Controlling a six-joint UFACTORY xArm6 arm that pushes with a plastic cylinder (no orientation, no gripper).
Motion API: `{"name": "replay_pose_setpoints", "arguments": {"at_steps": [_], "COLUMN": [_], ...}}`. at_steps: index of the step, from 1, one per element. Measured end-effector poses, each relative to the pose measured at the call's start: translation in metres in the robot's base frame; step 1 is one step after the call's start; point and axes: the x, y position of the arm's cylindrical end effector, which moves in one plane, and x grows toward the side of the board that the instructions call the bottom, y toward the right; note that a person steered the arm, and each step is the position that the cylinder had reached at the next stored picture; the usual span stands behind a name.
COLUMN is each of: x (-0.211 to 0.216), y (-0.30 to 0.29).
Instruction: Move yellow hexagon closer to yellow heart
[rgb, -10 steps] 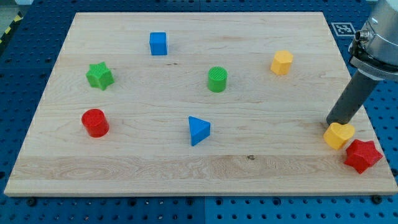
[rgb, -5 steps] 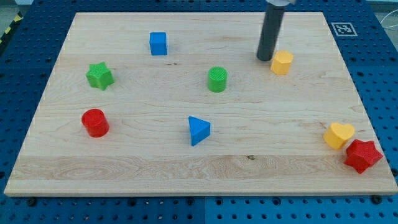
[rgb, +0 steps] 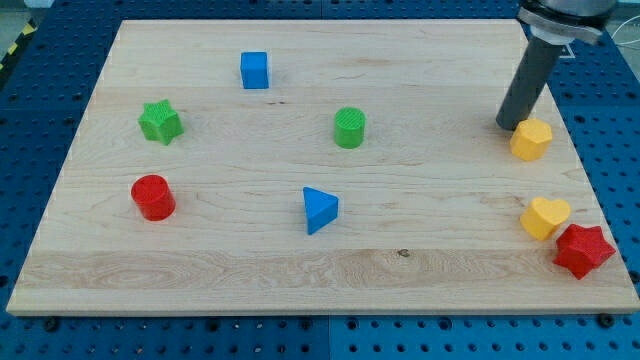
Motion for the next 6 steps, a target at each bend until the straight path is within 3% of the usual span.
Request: {"name": "replay_pose_setpoints", "arguments": {"at_steps": [2, 6], "x": [0.001, 0.072], "y": [0.018, 0.004]}}
